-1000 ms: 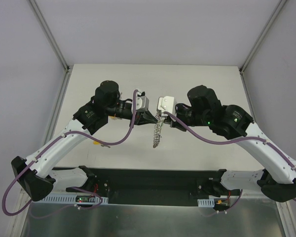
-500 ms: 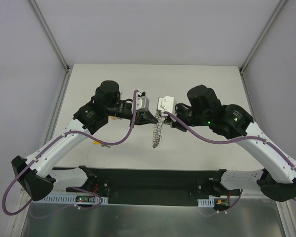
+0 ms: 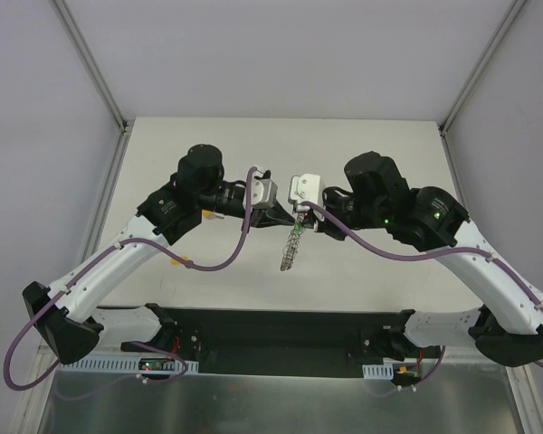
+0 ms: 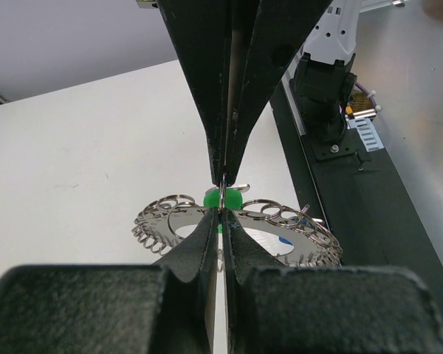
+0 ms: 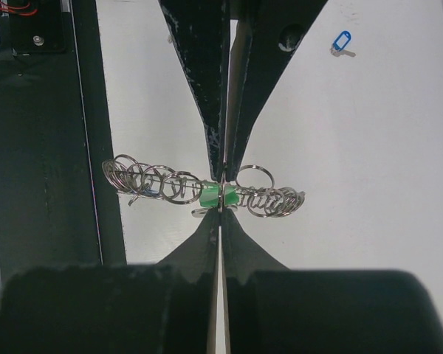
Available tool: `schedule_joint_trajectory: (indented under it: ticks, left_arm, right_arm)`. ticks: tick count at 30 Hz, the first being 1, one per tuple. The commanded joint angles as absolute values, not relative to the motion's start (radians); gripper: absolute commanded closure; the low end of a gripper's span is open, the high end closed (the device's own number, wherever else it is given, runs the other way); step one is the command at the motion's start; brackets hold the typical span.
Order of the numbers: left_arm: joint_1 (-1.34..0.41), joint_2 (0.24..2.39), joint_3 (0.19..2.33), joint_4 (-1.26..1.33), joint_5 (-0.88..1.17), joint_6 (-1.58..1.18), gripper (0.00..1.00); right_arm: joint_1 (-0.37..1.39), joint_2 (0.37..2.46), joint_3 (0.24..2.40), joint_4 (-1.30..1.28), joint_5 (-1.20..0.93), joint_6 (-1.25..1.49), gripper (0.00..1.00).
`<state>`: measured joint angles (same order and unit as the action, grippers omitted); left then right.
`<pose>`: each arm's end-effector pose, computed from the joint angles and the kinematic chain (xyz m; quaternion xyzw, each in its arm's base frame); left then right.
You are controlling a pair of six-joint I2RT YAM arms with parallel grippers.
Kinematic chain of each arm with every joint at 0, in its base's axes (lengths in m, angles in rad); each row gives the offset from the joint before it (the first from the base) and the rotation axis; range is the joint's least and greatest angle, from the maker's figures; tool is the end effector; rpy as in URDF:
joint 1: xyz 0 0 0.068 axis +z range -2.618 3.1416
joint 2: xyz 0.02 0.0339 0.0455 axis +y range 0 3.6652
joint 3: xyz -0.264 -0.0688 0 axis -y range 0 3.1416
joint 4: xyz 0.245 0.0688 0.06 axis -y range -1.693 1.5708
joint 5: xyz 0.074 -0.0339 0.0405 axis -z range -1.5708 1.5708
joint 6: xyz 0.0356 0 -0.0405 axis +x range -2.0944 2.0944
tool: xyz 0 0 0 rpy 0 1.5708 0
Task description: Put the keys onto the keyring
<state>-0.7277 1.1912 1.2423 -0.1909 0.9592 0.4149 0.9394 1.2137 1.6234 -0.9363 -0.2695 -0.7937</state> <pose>0.1727 -0.1929 0.4180 0.6167 0.3996 -0.4347 0.5206 0.1235 0.1849 0.4590 -0.6980 0.5051 0.1521 0.4844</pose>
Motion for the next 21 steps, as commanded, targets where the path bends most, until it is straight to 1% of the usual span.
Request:
schedule_joint_trajectory:
  ticks: [1,13,15,16,18,19,21]
  left_arm:
    - [-0.742,1.184,1.282,-0.11,0.956,0.457,1.0]
    - [-0.765,1.192,1.266,-0.121,0.884,0.434,1.0]
    - [-0.767,1.181,1.259,-0.12,0.864,0.425,1.0]
    - [-0.767,1.175,1.252,-0.12,0.835,0.423,1.0]
    - [-0.765,1.157,1.241,-0.117,0.796,0.42,1.0]
    - [-0.765,1.151,1.229,-0.115,0.781,0.417,1.0]
    - [-0.764,1.137,1.217,-0.104,0.749,0.41,1.0]
  right_arm:
    - [0.943,1.215,1.666,-0.917,-0.285,-0.782,0.99]
    - [0.943,1.22,1.666,-0.865,-0.281,-0.776,0.98]
    - [0.942,1.218,1.661,-0.861,-0.275,-0.773,0.94]
    - [0.945,1.215,1.66,-0.859,-0.267,-0.772,0.87]
    - [0.943,1.2,1.648,-0.862,-0.236,-0.772,0.8]
    - [0.94,1.193,1.643,-0.861,-0.233,-0.772,0.75]
    - [0.934,1.178,1.628,-0.868,-0.232,-0.77,0.73]
